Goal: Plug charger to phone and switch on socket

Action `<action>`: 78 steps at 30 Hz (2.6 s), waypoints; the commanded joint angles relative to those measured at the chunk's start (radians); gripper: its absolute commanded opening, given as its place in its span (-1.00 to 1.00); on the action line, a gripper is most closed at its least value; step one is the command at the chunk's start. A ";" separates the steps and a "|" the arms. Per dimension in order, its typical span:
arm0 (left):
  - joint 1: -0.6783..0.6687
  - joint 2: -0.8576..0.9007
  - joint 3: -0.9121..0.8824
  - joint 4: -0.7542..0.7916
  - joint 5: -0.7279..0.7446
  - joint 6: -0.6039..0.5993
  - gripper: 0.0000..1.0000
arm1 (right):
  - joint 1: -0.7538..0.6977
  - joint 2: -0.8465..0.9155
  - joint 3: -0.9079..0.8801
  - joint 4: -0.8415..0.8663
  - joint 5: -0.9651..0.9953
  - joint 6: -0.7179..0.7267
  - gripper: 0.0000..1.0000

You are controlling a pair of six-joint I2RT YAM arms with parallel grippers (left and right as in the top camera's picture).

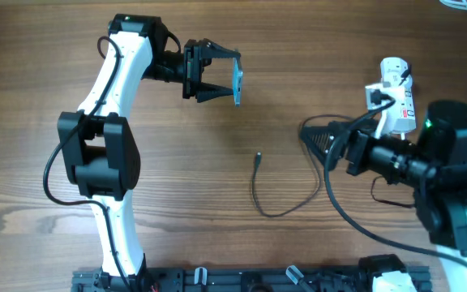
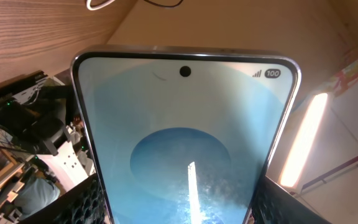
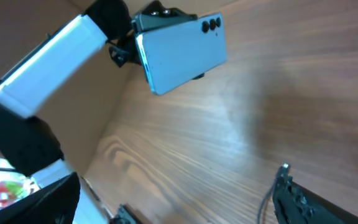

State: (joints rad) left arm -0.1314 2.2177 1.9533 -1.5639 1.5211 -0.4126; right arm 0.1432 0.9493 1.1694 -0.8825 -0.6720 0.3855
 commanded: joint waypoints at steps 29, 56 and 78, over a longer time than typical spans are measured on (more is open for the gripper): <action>0.005 -0.043 -0.001 0.000 0.056 0.016 0.33 | 0.679 0.735 0.701 -0.171 1.017 0.229 0.85; 0.005 -0.043 -0.001 0.000 0.056 0.016 0.34 | 0.682 0.809 0.700 -0.114 1.095 0.227 -0.02; 0.005 -0.043 -0.001 0.008 0.055 0.016 0.34 | 0.682 0.809 0.700 -0.105 1.120 0.221 -0.42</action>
State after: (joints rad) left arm -0.1314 2.2173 1.9526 -1.5589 1.5284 -0.4122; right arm 0.8196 1.7504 1.8481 -0.9924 0.4274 0.6052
